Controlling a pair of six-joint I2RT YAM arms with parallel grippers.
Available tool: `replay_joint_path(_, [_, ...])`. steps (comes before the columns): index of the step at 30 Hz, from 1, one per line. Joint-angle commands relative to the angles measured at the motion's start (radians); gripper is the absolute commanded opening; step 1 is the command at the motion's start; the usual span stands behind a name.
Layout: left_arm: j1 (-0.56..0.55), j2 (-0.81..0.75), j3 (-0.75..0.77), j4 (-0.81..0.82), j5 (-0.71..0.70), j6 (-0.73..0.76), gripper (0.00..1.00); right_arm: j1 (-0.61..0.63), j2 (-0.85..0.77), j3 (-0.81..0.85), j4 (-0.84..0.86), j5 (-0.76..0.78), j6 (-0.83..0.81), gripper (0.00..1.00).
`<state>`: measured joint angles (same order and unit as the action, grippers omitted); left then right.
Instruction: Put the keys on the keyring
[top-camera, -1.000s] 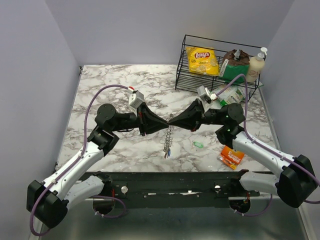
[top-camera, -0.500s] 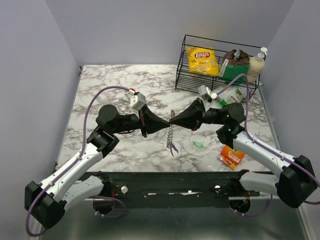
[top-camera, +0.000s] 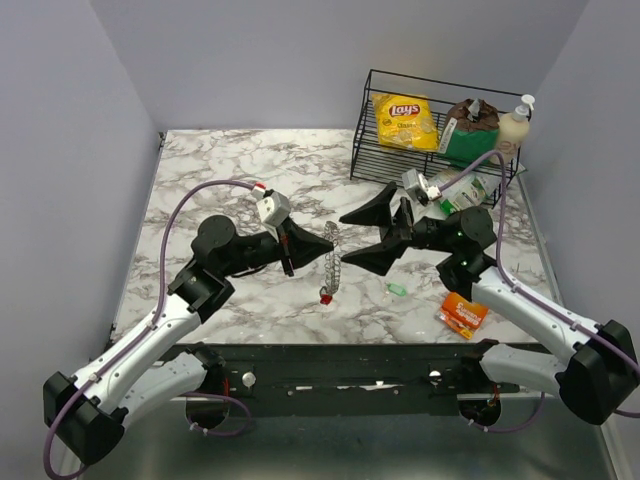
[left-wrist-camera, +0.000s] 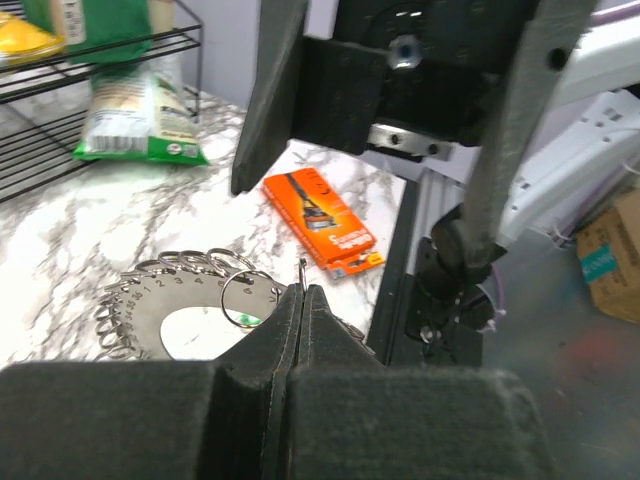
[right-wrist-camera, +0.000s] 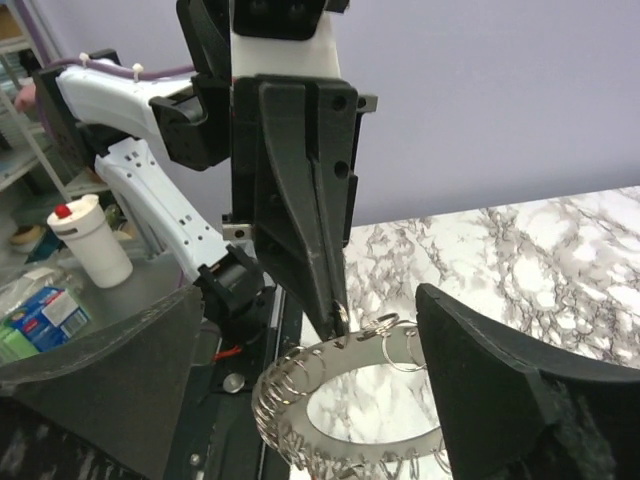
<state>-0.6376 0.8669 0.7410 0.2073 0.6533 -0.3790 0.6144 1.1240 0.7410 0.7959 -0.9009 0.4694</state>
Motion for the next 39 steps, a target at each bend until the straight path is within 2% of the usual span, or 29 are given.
replay_joint_path(1, [-0.016,-0.035,0.014,-0.086,-0.142,0.071,0.0,0.005,-0.056,-0.011,-0.035,0.071,-0.049,1.0])
replay_joint_path(6, [-0.036,-0.046,0.024,-0.16,-0.292,0.101,0.0,0.005,-0.076,-0.009,-0.103,0.097,-0.089,1.0])
replay_joint_path(12, [-0.091,-0.04,0.049,-0.206,-0.408,0.146,0.0,0.007,-0.073,-0.005,-0.136,0.106,-0.106,1.0])
replay_joint_path(17, [-0.138,-0.063,0.043,-0.273,-0.506,0.262,0.0,0.007,-0.067,-0.003,-0.155,0.108,-0.12,1.0])
replay_joint_path(26, [-0.181,-0.187,-0.031,-0.243,-0.485,0.497,0.0,0.005,-0.049,0.023,-0.196,0.105,-0.126,1.0])
replay_joint_path(30, [-0.185,-0.246,-0.084,-0.232,-0.428,0.618,0.0,0.005,-0.043,0.031,-0.204,0.105,-0.133,1.0])
replay_joint_path(34, [-0.185,-0.289,-0.106,-0.247,-0.313,0.705,0.0,0.005,-0.038,0.038,-0.213,0.106,-0.137,1.0])
replay_joint_path(39, [-0.185,-0.318,-0.127,-0.258,-0.241,0.782,0.0,0.005,-0.032,0.044,-0.219,0.102,-0.141,1.0])
